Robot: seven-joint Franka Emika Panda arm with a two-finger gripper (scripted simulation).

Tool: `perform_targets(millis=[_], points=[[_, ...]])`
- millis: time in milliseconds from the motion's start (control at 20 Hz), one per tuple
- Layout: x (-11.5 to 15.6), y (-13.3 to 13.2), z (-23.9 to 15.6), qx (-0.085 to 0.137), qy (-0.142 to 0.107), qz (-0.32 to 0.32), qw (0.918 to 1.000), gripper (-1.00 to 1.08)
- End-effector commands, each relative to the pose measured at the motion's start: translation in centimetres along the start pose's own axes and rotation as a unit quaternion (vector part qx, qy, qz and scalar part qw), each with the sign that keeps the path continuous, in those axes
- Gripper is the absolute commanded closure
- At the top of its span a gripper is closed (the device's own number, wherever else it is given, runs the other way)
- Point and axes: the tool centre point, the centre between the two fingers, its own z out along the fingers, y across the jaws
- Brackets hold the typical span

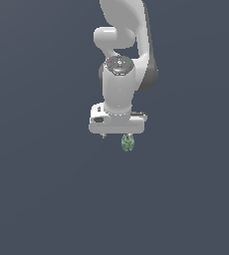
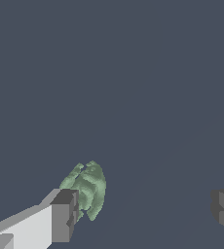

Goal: Pick up the object and move it to a goal position.

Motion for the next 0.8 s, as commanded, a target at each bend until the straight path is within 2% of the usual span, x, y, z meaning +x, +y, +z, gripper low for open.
perform_targets(millis=[0,450,750], points=[[0.0,0.0,0.0,0.0,0.0,0.0,1.0,-0.92],[0.5,2.5,-0.3,-0.003,-0.001,0.031,0.9995,-0.92],[0.5,2.4,-0.2,-0.003,-0.001,0.033,0.9995,-0.92]])
